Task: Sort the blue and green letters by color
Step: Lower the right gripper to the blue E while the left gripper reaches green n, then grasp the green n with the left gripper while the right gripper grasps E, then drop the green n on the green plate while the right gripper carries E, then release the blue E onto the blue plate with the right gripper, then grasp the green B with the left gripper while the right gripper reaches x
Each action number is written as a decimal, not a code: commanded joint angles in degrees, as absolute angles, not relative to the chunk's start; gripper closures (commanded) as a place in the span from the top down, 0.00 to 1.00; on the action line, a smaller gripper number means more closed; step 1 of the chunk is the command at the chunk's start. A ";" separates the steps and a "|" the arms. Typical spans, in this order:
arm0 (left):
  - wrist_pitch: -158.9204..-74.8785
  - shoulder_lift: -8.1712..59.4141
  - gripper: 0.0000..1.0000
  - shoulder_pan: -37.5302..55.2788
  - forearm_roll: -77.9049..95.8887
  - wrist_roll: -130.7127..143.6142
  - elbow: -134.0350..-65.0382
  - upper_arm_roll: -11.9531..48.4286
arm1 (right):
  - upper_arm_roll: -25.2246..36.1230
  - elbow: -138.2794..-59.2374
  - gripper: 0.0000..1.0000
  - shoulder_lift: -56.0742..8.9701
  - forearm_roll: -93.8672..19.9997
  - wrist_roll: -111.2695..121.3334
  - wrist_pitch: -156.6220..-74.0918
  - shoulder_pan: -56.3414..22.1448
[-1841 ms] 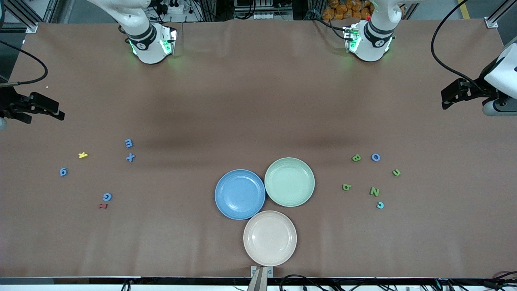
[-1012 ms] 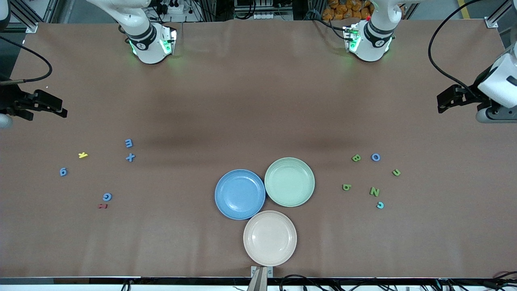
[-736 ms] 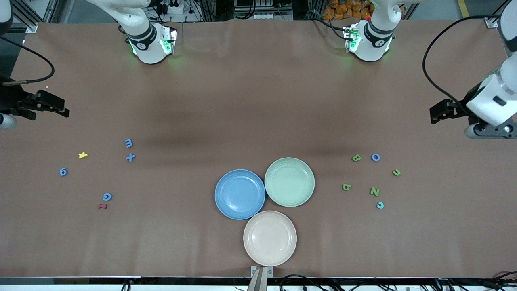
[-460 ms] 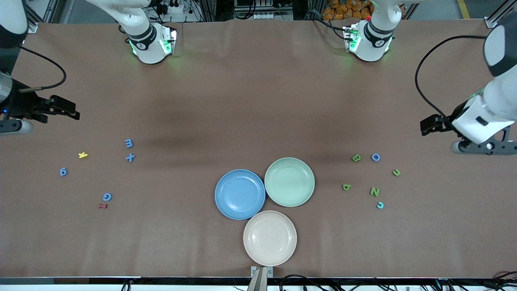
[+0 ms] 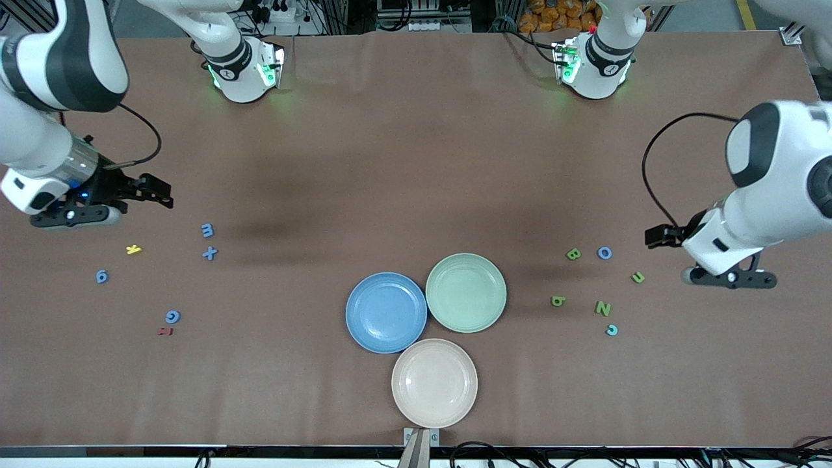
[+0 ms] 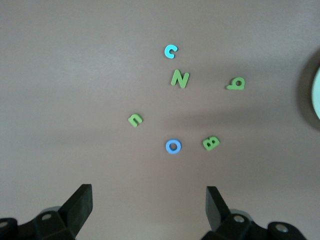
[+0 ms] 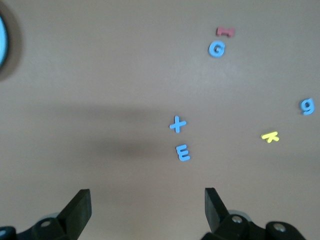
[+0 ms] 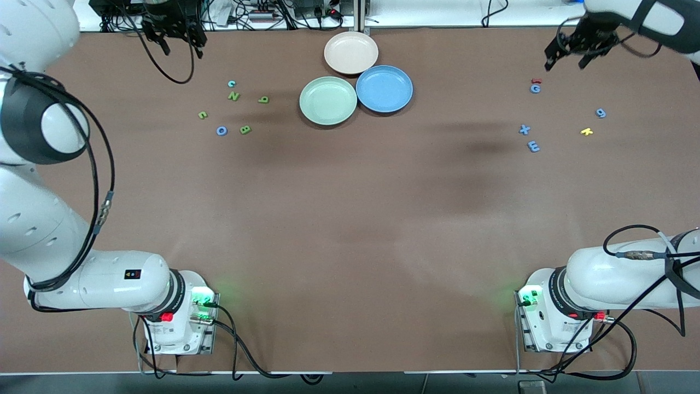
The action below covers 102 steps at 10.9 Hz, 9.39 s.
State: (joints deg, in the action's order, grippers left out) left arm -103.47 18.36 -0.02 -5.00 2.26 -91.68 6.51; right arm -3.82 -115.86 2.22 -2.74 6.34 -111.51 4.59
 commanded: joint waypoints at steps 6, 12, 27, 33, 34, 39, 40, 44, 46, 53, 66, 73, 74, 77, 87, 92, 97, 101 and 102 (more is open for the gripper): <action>-129.53 32.06 1.00 -2.37 -4.75 2.72 -99.49 4.22 | -3.43 -132.96 1.00 5.28 -2.20 6.42 -117.33 5.80; -143.88 32.43 1.00 -3.60 -4.57 11.86 -109.07 3.34 | -3.34 -137.90 1.00 4.49 -2.20 7.38 -121.64 7.37; -150.91 30.94 0.51 -5.89 -4.04 11.87 -117.16 3.43 | -3.43 -140.01 1.00 -11.59 2.11 31.03 -145.62 9.32; -150.82 31.29 0.13 -5.80 -5.19 10.46 -116.46 3.43 | -3.52 -140.80 1.00 -14.32 2.11 31.11 -149.83 8.88; -150.82 30.94 0.10 -5.54 -5.19 10.37 -116.02 3.43 | -3.52 -142.54 1.00 -14.59 2.11 31.11 -153.86 8.96; -150.73 30.76 0.05 -5.19 -5.19 10.20 -115.75 3.43 | -3.43 -142.29 1.00 -16.87 2.28 31.20 -157.05 9.31; -150.56 29.63 0.04 -4.75 -5.19 10.54 -115.66 3.43 | -3.43 -142.21 1.00 -17.31 2.29 31.55 -157.41 9.40; -145.55 25.93 0.02 1.48 -4.48 14.13 -113.82 3.34 | -3.43 -142.03 1.00 -17.93 2.29 31.55 -157.41 9.23; -143.71 25.58 0.02 6.13 -4.40 22.19 -112.25 3.34 | -3.34 -142.03 0.32 -17.84 2.46 32.25 -157.41 9.23; -135.18 31.18 0.02 21.69 -0.27 50.95 -98.02 3.43 | -3.34 -140.55 0.00 -16.96 2.29 33.93 -156.71 9.84; -135.09 40.17 1.00 27.43 -0.97 60.22 -87.97 3.52 | -4.13 -115.15 0.00 -20.38 -6.85 9.97 -131.13 -1.74; -135.35 30.24 1.00 15.75 -4.03 36.21 -105.28 3.95 | -4.13 -99.00 0.00 -29.61 -8.17 -25.88 -129.48 -17.38; -136.05 29.63 1.00 14.34 -6.39 36.04 -107.03 4.39 | -4.13 -95.05 0.00 -31.19 -8.26 -29.23 -127.03 -18.10; -145.43 26.73 1.00 10.20 -7.65 33.41 -115.90 5.19 | -4.13 -86.24 0.00 -36.81 -11.75 -34.53 -125.77 -21.43; -152.57 25.75 1.00 8.17 -6.50 32.87 -123.48 5.27 | -3.96 -77.43 1.00 -48.52 -14.41 -37.54 -136.15 -25.05; -154.68 25.93 1.00 8.88 -6.06 32.96 -125.85 5.27 | -3.43 -79.35 1.00 -45.45 -11.17 -29.38 -125.88 -21.98; -155.74 26.54 0.58 8.35 -6.06 32.96 -126.12 5.27 | -2.55 -92.18 1.00 -37.72 -2.81 -21.64 -128.41 -18.12; -155.83 27.24 0.17 8.17 -6.15 32.87 -125.95 5.19 | -2.55 -99.47 1.00 -34.46 -2.81 -17.86 -132.63 -15.74; -155.92 27.42 0.16 8.17 -6.33 32.87 -125.77 5.19 | -2.55 -101.23 1.00 -33.24 -2.81 -13.40 -132.63 -14.17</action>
